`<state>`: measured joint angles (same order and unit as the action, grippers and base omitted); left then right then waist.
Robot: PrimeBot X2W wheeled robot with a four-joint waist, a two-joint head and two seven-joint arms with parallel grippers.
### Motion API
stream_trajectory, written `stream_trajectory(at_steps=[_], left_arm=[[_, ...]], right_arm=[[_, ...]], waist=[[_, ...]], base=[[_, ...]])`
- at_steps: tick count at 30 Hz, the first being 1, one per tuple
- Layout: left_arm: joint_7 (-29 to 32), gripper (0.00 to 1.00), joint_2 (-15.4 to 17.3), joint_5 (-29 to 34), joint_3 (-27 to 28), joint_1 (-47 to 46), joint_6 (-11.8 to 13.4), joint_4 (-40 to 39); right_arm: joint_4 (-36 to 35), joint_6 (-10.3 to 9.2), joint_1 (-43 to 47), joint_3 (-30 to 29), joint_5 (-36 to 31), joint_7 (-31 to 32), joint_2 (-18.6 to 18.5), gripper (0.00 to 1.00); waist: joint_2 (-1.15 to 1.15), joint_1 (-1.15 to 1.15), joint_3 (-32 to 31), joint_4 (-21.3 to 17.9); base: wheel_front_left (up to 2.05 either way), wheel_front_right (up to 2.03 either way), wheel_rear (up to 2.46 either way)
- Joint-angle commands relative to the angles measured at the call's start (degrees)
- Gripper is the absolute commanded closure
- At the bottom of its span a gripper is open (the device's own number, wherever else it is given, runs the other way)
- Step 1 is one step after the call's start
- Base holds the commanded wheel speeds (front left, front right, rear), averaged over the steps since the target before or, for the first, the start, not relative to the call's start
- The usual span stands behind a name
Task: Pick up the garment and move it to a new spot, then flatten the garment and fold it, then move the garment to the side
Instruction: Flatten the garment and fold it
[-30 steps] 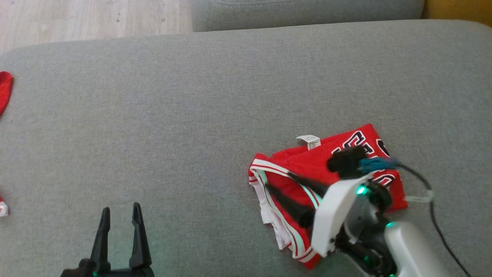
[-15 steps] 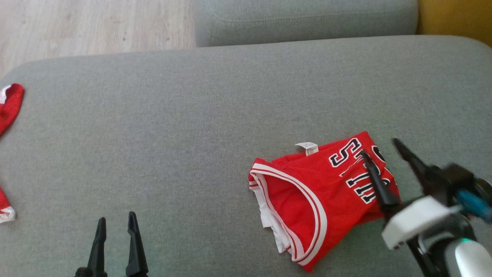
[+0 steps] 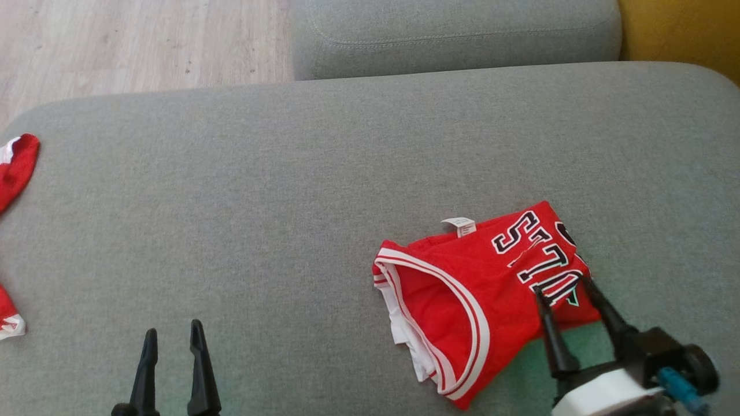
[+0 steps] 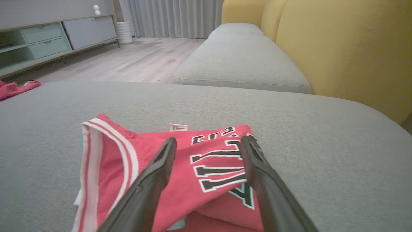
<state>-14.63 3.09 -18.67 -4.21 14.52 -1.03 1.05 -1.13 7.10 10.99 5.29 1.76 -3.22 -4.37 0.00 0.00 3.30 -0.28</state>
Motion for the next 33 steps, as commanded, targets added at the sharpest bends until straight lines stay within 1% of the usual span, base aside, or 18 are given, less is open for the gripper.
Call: stream_trajectory(at_steps=[1, 4, 6, 7, 8, 11, 13, 14, 16, 21, 27, 33], left_arm=[[-0.37, 0.0, -0.21, 0.18, 1.71, -1.09, -0.05, -1.87], [-0.37, 0.0, -0.21, 0.29, 1.75, -1.24, -0.08, -1.87], [-0.37, 0.0, -0.21, 0.29, 1.67, -1.29, -0.11, -1.84], [-0.37, 0.0, -0.21, 0.27, 1.65, -1.3, -0.15, -1.79], [-0.37, 0.0, -0.22, 0.23, 1.65, -1.33, -0.18, -1.75], [-0.37, 0.0, -0.22, 0.1, 1.65, -1.36, -0.19, -1.67], [-0.37, 0.0, -0.22, 0.17, 1.41, -1.62, -0.29, -1.69], [-0.37, 0.0, -0.22, 0.31, 1.2, -2.1, -0.49, -1.6], [-0.37, 0.0, -0.22, 0.44, 1.01, -2.73, -0.66, -1.49], [-0.37, 0.0, -0.22, 0.59, 0.45, -3.74, -0.88, -1.34], [-0.37, 0.0, -0.22, 0.54, 0.01, -4.76, -1.03, -0.94], [-0.37, 0.0, -0.22, 0.52, -0.66, -5.94, -0.96, -0.81]], right_arm=[[-1.65, 0.39, -2.46, 1.63, -0.25, -0.8, -0.35, 0.0], [-1.01, 0.39, -3.43, 2.64, 0.09, -1.21, -0.08, 0.0], [-0.55, 0.39, -3.85, 2.99, 0.25, -1.23, 0.02, 0.53], [-0.22, 0.39, -3.97, 3.33, 0.67, -1.05, 0.08, 0.92], [0.22, 0.39, -4.08, 3.75, 0.87, -0.64, 0.09, 1.0], [1.98, 0.39, -5.4, 6.11, 0.79, 0.15, -0.07, 1.0], [3.38, 0.39, -7.34, 8.71, 0.82, 0.46, 0.1, 1.0], [5.31, 0.39, -9.49, 11.48, 1.11, 1.48, 0.43, 1.0], [7.67, 0.39, -11.78, 14.3, 1.53, 2.93, 0.73, 1.0], [15.27, 0.39, -17.9, 19.65, 1.83, 6.67, 1.18, 1.0], [23.33, 0.39, -24.46, 23.19, 2.62, 8.85, 1.44, 1.0], [27.81, 0.39, -30.58, 26.32, 5.96, 9.24, 1.47, 1.0]], waist=[[0.0, 0.0, 0.05, 0.02], [0.0, 0.0, 0.17, 0.15], [0.0, 0.0, 0.19, 0.34], [0.0, 0.0, 0.22, 0.46], [0.0, 0.0, 0.29, 0.56], [0.0, 0.0, 0.61, 0.68], [0.0, 0.0, 1.09, 0.73], [0.0, 0.0, 1.55, 0.89], [0.0, 0.0, 2.06, 1.18], [0.0, 0.0, 3.38, 1.98], [0.0, 0.0, 4.79, 3.16], [0.0, 0.0, 6.23, 4.02]], base=[[0.0, 0.0, 0.0], [0.0, 0.0, 0.0], [0.0, 0.0, 0.0], [0.0, 0.0, 0.0], [0.0, 0.0, 0.0], [0.0, 0.0, 0.0], [0.0, 0.0, 0.0], [0.0, 0.0, 0.0], [0.0, 0.0, 0.0], [0.0, 0.0, 0.0], [0.0, 0.0, 0.0], [0.0, 0.0, 0.0]])
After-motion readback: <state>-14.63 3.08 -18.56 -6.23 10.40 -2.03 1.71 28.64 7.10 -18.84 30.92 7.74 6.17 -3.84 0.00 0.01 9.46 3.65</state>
